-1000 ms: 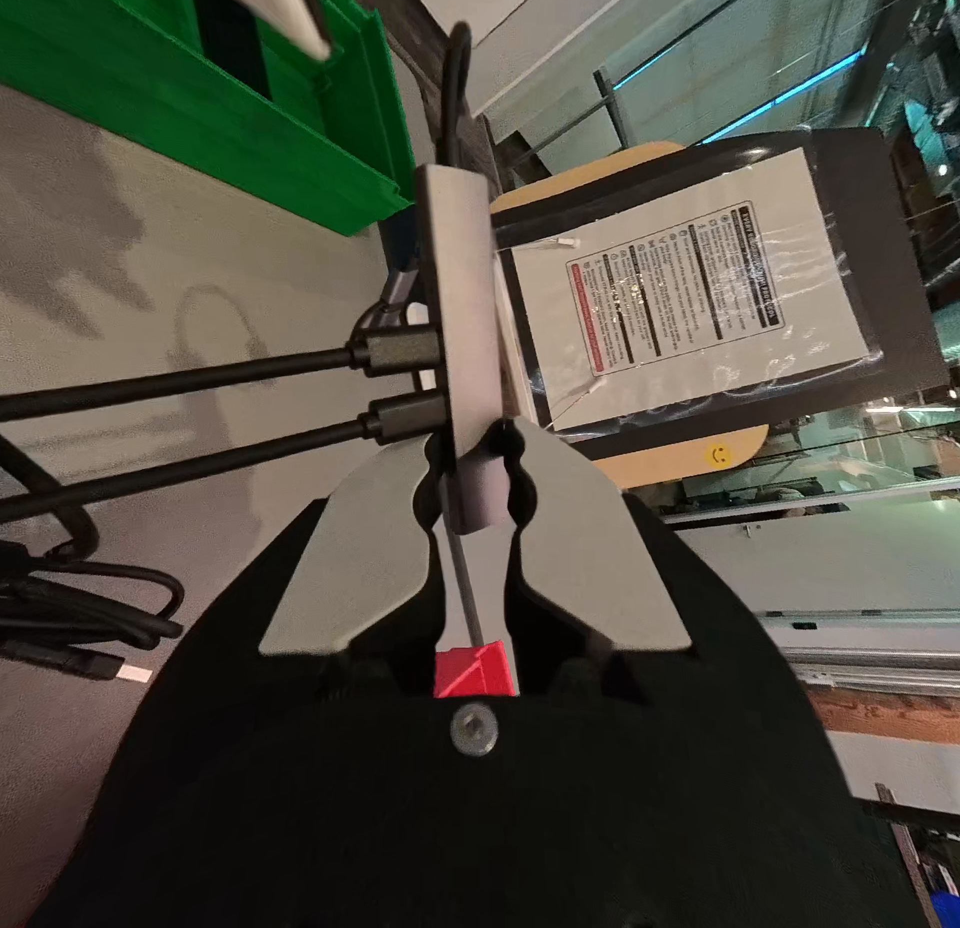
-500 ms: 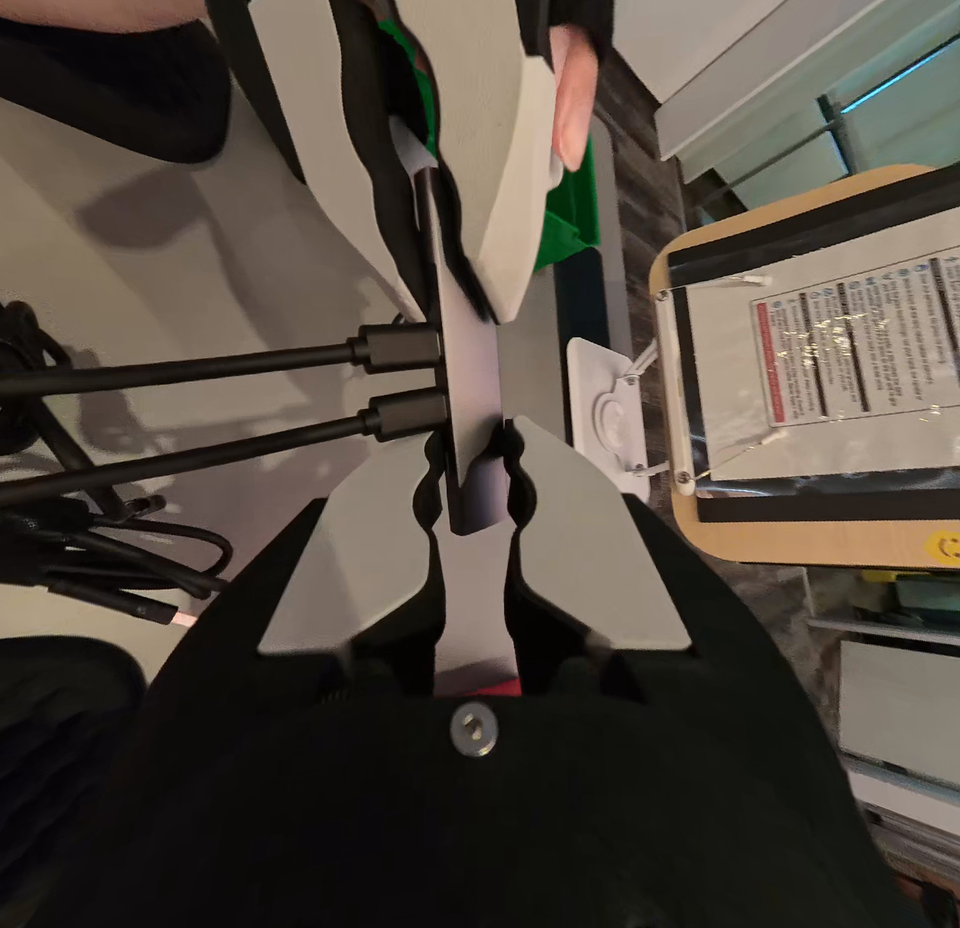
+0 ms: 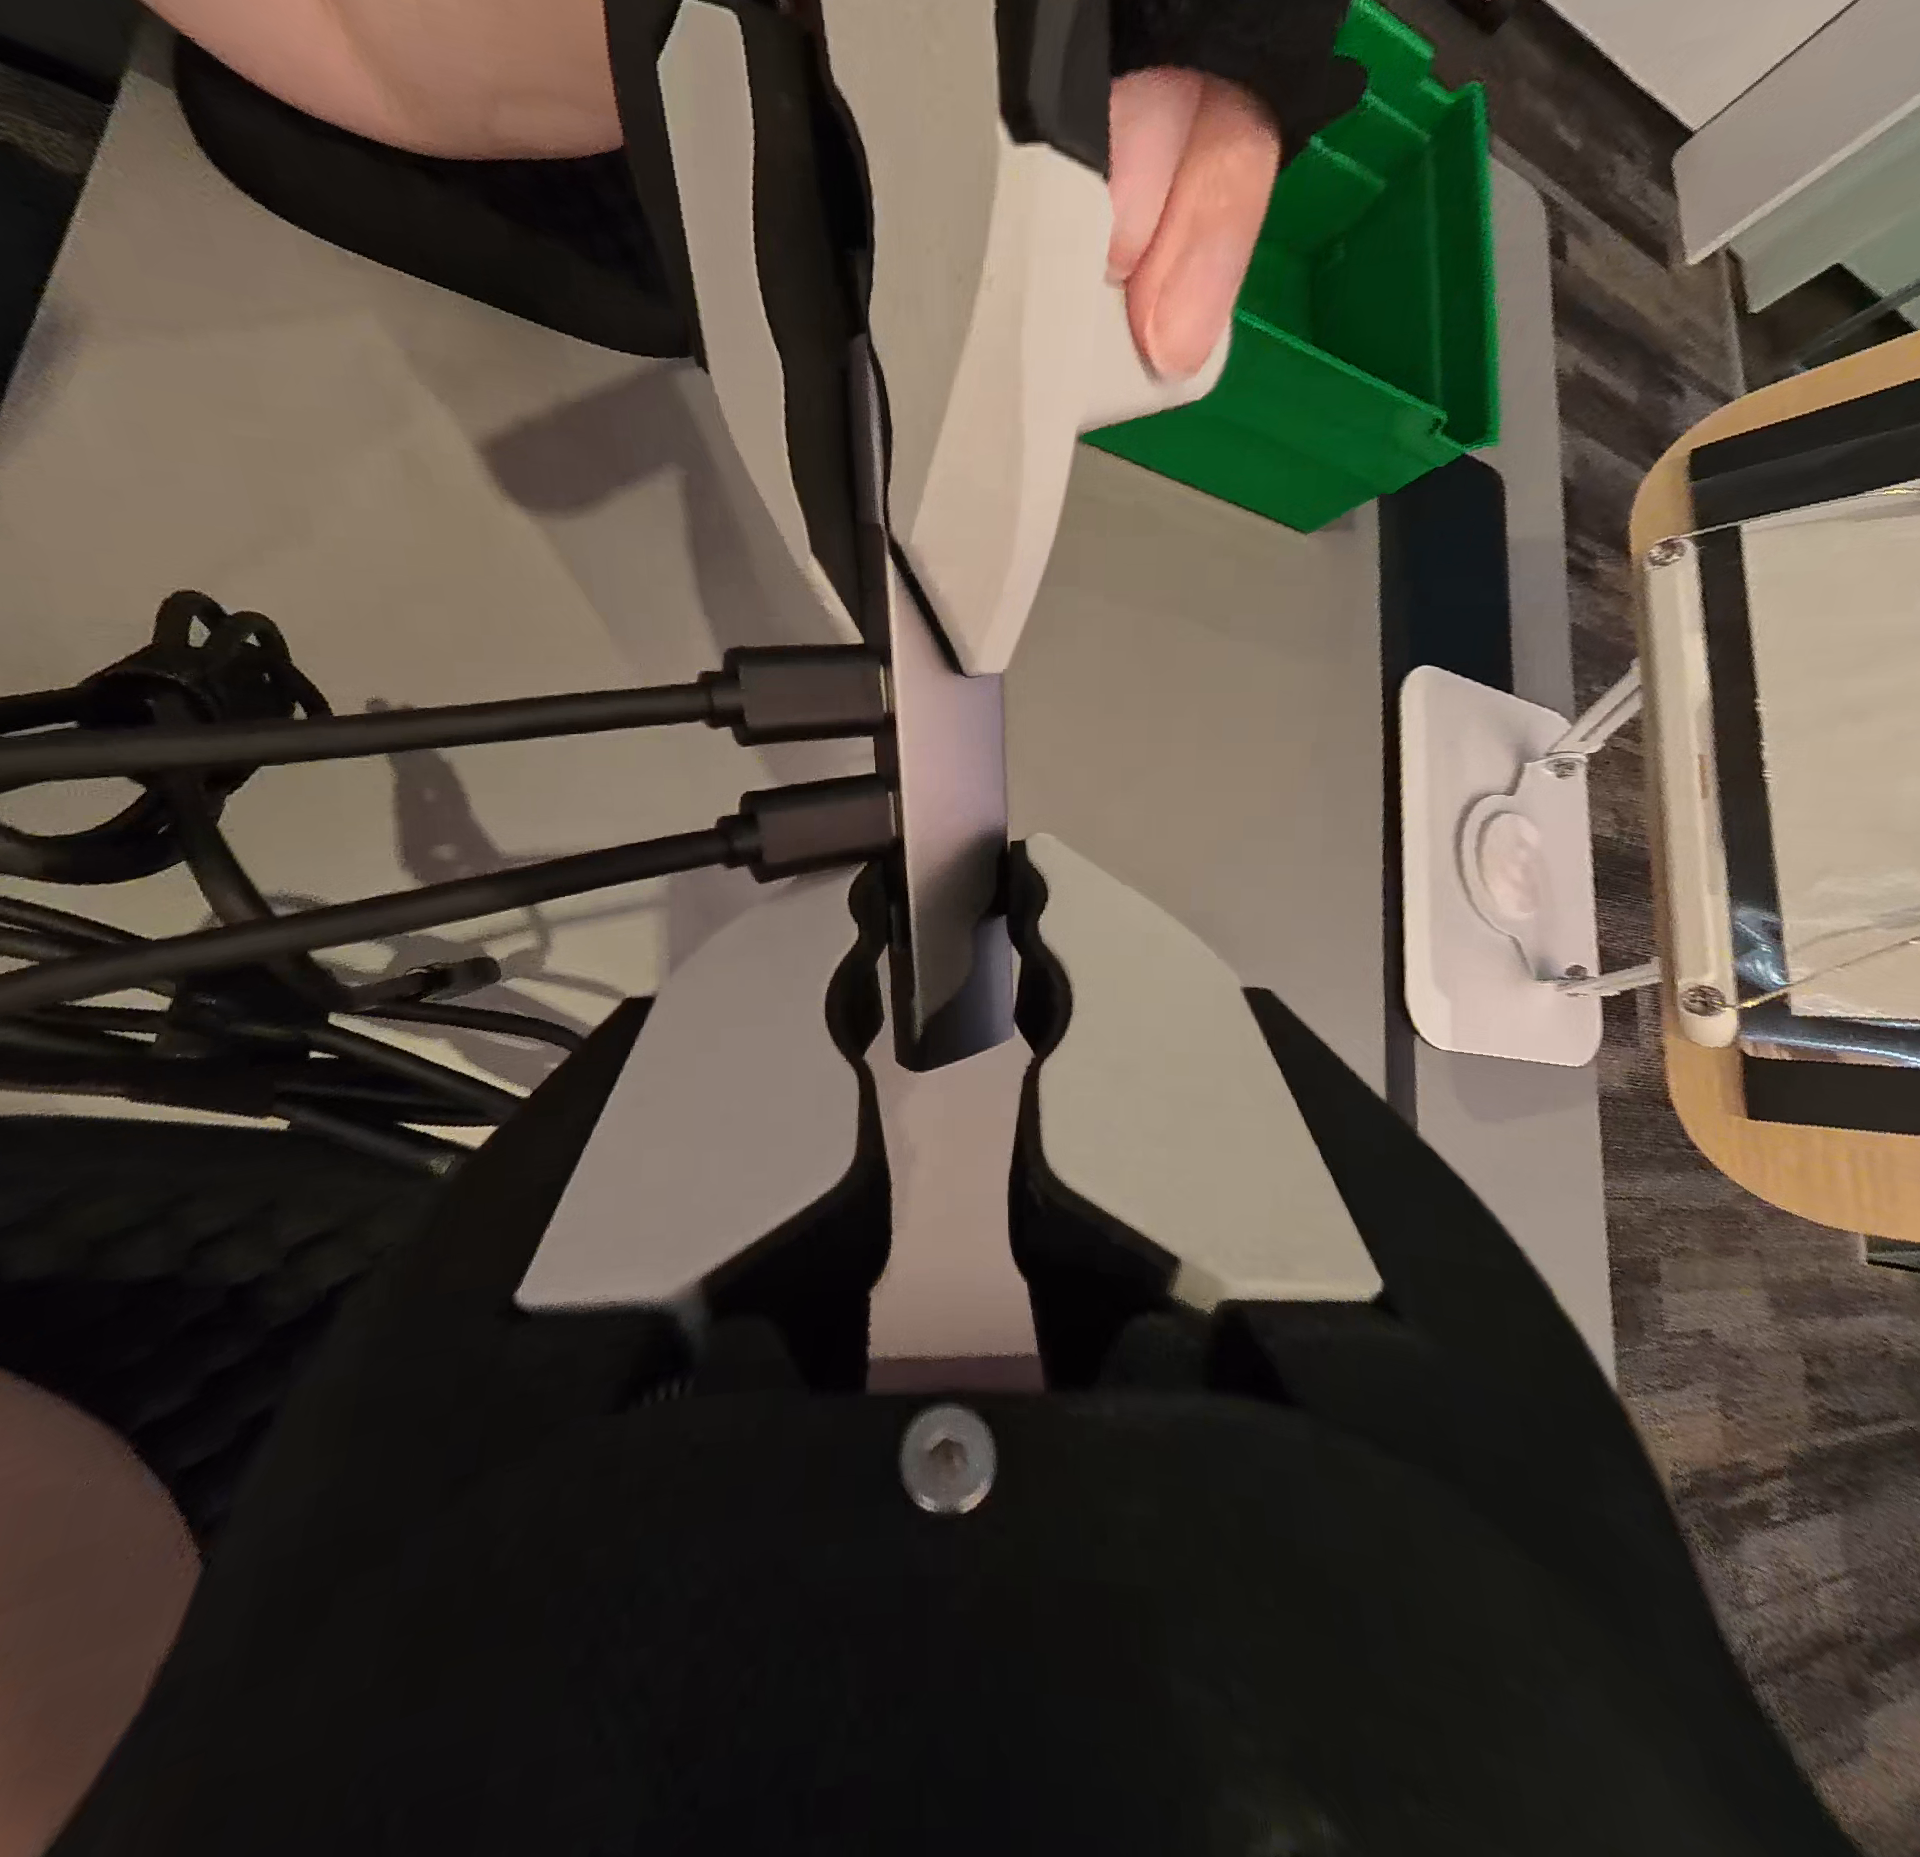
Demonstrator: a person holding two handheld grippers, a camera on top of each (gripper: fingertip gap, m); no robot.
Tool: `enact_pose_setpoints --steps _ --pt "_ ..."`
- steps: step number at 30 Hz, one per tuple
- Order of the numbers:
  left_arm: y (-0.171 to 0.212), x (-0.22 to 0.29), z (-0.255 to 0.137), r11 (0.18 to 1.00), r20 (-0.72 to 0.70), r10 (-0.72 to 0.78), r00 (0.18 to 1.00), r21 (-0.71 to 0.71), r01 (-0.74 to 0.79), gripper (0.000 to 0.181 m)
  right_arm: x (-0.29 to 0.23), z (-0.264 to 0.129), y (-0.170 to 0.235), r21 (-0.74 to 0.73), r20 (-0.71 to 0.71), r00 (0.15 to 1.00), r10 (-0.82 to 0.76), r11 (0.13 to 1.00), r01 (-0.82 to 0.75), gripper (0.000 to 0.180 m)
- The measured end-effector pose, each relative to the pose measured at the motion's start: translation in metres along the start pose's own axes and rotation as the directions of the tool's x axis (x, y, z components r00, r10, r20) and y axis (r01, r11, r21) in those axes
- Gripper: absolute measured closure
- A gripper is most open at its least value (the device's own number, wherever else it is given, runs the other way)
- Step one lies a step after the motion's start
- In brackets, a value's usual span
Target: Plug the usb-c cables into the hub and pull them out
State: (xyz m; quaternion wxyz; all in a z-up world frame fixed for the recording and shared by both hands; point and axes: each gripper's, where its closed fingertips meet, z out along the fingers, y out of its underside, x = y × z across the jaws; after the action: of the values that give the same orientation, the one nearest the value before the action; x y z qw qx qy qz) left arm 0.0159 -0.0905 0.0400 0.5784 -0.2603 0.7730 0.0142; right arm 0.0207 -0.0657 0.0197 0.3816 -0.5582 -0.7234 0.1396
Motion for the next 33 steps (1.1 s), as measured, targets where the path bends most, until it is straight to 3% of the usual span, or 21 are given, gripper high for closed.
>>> enact_pose_setpoints --steps 10,25,33 --pt "-0.016 0.012 -0.003 0.999 -0.079 0.045 0.996 0.017 -0.044 0.171 -0.024 -0.002 -0.004 0.038 0.155 0.988 0.014 0.999 -0.02 0.157" --pt "0.01 0.012 0.01 0.992 -0.06 0.025 0.998 -0.125 -0.032 0.165 -0.011 0.001 0.01 0.026 0.129 0.989 0.065 0.997 -0.069 0.157" --pt "0.008 0.013 0.015 0.992 -0.055 0.03 0.998 -0.121 -0.037 0.17 -0.014 -0.002 0.007 0.034 0.136 0.989 0.051 0.998 -0.056 0.157"
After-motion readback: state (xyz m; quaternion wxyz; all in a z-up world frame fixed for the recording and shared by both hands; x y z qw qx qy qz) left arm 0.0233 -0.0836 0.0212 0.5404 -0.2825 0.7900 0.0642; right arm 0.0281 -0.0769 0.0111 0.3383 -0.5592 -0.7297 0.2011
